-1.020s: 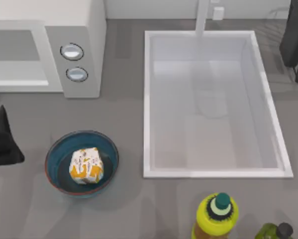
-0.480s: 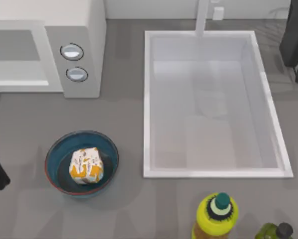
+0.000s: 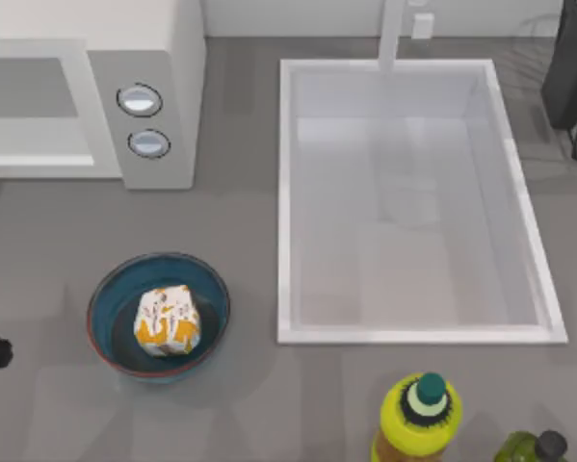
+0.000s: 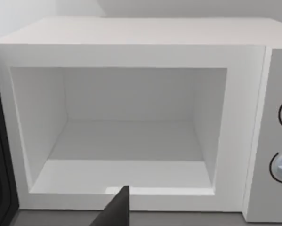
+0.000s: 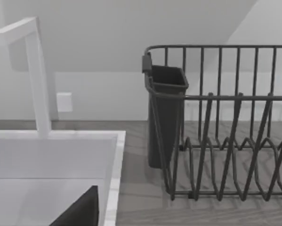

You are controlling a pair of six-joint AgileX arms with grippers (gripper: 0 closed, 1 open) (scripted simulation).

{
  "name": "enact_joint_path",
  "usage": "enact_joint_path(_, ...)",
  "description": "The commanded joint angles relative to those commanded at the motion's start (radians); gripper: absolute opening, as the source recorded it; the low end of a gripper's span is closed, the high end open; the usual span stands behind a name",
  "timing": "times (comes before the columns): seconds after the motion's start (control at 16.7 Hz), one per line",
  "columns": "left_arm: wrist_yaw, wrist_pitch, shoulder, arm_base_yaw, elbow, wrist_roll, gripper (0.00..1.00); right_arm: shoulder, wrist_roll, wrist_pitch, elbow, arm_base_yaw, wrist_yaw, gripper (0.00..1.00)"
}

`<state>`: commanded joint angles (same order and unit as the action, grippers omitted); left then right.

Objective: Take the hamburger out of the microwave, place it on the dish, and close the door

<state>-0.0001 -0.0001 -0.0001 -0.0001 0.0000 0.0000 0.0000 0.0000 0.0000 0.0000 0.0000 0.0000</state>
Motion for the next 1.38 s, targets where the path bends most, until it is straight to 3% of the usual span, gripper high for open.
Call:
enact_joint_path(0.48, 0.0, 0.0, 0.0, 0.0, 0.0, 0.0, 0.02, 0.0, 0.0, 0.0, 0.0, 0.0, 0.0, 1.0)
enact_joint_path(1.08, -0.004, 0.003, 0.004, -0.004, 0.003, 0.0, 0.0, 0.0, 0.0, 0.0, 0.0, 0.0, 0.0, 1.0)
enact_joint_path(1.38, -0.139, 0.074, 0.135, -0.139, 0.061, 0.002, 0.0, 0.0, 0.0, 0.0, 0.0, 0.0, 0.0, 1.0)
